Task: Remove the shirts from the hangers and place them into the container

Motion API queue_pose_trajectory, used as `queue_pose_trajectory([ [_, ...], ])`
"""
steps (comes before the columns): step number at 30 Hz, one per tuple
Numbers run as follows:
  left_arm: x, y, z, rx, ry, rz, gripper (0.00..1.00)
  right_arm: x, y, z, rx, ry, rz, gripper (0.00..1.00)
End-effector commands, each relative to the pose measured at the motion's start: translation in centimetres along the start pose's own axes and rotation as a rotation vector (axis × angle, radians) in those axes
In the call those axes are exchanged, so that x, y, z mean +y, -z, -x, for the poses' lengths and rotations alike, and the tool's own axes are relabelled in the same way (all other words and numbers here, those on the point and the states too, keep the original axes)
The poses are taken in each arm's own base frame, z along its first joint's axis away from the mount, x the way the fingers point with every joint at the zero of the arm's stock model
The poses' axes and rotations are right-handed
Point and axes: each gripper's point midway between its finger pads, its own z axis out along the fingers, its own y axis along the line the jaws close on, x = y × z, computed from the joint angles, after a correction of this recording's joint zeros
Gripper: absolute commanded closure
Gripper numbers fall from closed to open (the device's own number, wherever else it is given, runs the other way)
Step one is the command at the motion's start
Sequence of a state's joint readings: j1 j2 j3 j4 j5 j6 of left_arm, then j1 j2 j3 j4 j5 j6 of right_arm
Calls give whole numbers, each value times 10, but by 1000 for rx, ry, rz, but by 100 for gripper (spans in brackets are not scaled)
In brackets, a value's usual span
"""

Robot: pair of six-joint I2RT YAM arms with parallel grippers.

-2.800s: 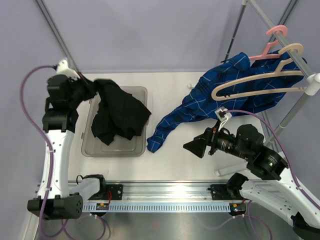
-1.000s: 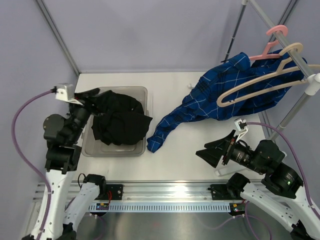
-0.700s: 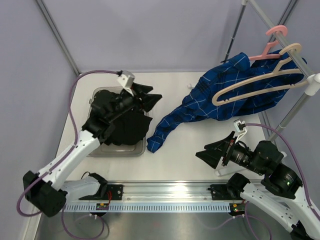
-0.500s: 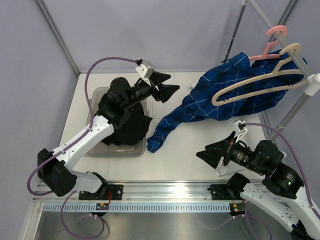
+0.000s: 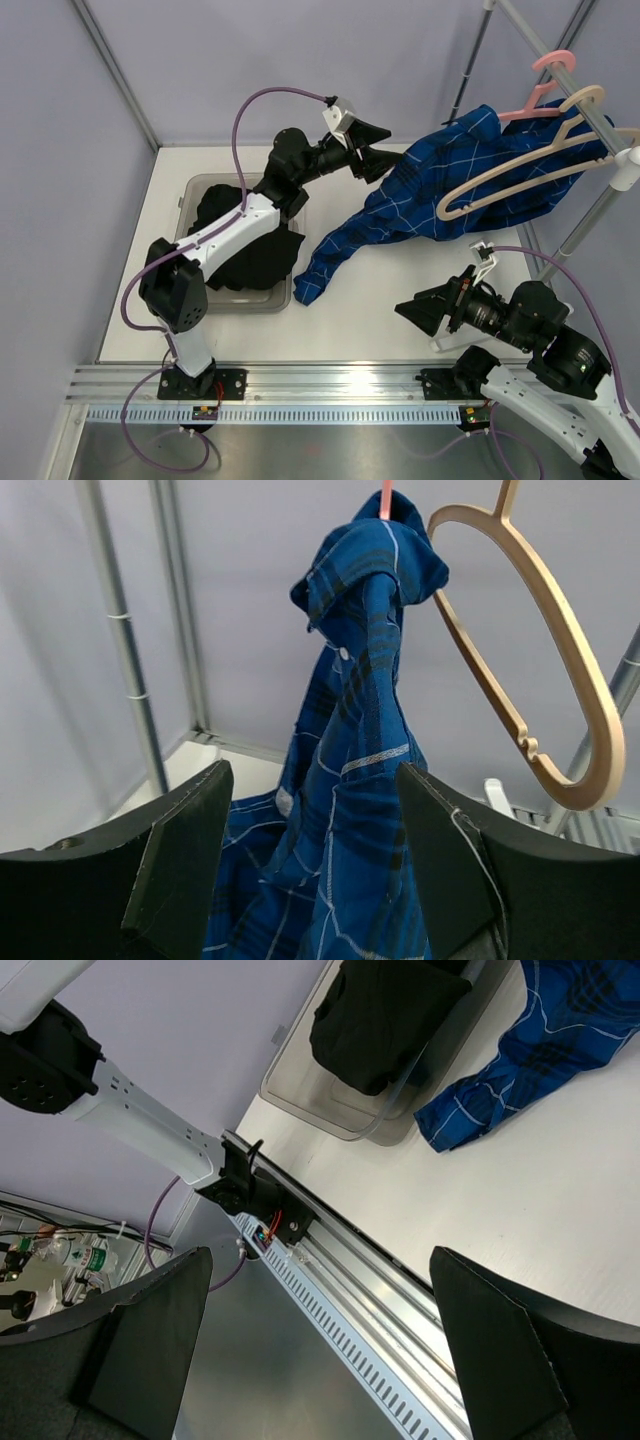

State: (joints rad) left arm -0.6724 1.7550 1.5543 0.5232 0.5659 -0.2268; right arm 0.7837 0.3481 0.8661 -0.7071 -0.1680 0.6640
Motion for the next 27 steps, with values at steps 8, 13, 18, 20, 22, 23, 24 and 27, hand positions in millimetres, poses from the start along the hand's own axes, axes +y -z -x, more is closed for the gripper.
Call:
queue_pose_trajectory([
  [8, -31, -38, 31, -159, 2, -171, 29, -1, 5, 5, -25, -24, -20, 1],
  [13, -30, -55, 26, -164, 30, -187, 28, -4, 10, 6, -32, -26, -42, 0],
  [18, -32, -70, 40, -205, 46, -215, 56, -8, 12, 3, -38, -42, -54, 1],
  [20, -28, -77, 29, -180, 70, -214, 66, -8, 12, 2, -37, -44, -51, 0],
  [22, -26, -82, 30, -184, 73, -216, 71, -5, 14, 5, -42, -48, -48, 1],
  [23, -26, -84, 29, -181, 78, -216, 71, -4, 13, 6, -42, -48, -48, 1],
  [24, -26, -85, 30, -181, 78, -214, 73, -1, 15, 9, -49, -45, -37, 1],
  [27, -25, -86, 27, -174, 79, -206, 76, 2, 16, 14, -61, -35, -35, 1],
])
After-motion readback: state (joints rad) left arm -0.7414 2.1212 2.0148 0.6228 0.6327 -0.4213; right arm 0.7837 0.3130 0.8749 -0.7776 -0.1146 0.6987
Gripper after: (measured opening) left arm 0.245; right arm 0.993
